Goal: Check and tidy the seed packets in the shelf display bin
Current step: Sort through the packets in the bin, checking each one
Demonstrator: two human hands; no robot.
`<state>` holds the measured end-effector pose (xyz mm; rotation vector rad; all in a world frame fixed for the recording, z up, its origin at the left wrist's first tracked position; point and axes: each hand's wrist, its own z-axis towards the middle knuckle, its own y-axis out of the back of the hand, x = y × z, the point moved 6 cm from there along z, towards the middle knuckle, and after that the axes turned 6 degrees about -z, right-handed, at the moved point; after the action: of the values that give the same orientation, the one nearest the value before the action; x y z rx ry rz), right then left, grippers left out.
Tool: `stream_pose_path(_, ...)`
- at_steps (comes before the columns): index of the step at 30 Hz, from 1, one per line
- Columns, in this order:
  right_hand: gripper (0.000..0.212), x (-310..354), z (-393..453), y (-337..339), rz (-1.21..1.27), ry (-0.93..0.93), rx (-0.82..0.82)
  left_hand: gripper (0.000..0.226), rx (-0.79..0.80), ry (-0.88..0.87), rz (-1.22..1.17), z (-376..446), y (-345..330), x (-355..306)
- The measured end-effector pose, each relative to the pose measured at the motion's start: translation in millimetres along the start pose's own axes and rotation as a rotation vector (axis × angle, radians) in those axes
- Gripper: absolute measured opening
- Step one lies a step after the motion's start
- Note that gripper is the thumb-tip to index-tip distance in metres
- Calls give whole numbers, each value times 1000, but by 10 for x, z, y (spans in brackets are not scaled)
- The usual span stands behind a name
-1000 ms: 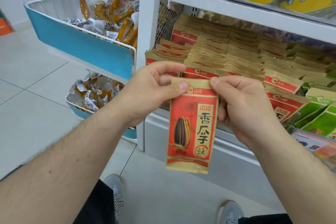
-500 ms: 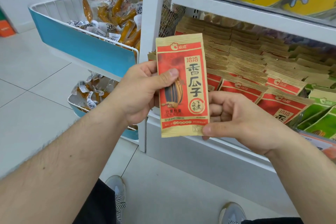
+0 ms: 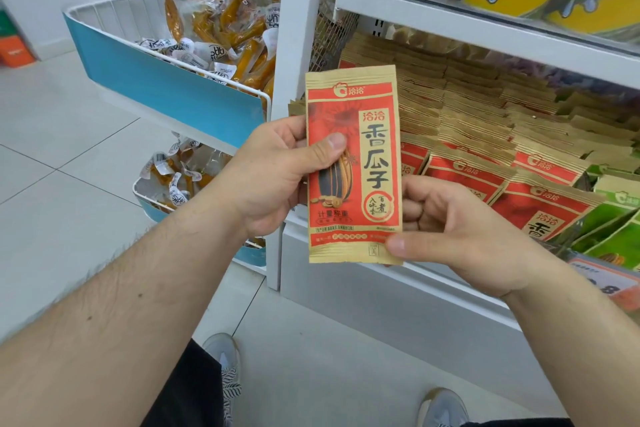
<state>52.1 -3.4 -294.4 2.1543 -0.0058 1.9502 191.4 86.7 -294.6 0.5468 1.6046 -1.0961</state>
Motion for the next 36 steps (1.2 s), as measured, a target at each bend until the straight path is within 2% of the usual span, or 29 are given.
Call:
stream_pose_path(6,37,74,12,-37,66,25,-242,41,75,40,25,-42,-129,50)
stream_pose_path(9,33,108,-9,-18,26,69,-365,46,30,34,115,-52,-118,35)
stream_pose_path(10,33,124,-41,19,-69,100,-473,49,-23,6,187,-55,-98,22)
stream_pose_path(12,28,219,-145,78,-428,204,-743,57,-156,-96,373,-69,-49,-24)
stream_pose_path(14,29,344,-217,12,-816,321,-901,60,-157,-145,425,-98,-103,-35)
stream_pose_path(16,39,358,-200,-77,-1014,354,-907,52,-47,-83,257,-133,-232,23)
stream_pose_path(18,46,320,-132,-174,-1065,360,-793,35,2,-42,127,-133,-292,73)
stream_pose_path(20,40,313,-101,-186,-979,367,-731,19,-24,6,152,-94,-214,109)
stream_pose_path(21,34,314,-104,-114,-880,347,-763,20,0,64,181,-76,-166,149)
stream_pose_path(23,27,300,-129,89,-617,223,-855,30,158,203,244,-73,-147,240)
stream_pose_path(24,28,283,-134,161,-462,150,-845,37,247,255,265,-95,-164,279)
stream_pose_path(25,28,256,-123,208,-325,88,-794,44,329,285,274,-128,-198,306)
stream_pose_path(27,11,222,-80,219,-130,28,-661,52,435,319,267,-167,-254,352)
stream_pose_path(28,20,218,-72,204,-90,24,-629,53,456,326,261,-168,-272,367)
stream_pose_path(30,30,208,-76,198,-93,35,-614,44,420,310,250,-142,-268,357)
stream_pose_path(32,34,212,-80,200,-144,51,-617,30,293,255,212,-88,-215,292)
stream_pose_path(34,34,199,-85,221,-136,45,-627,32,194,204,154,-44,-146,234)
stream_pose_path(36,32,193,-82,217,-40,37,-625,37,175,187,147,-26,-116,213)
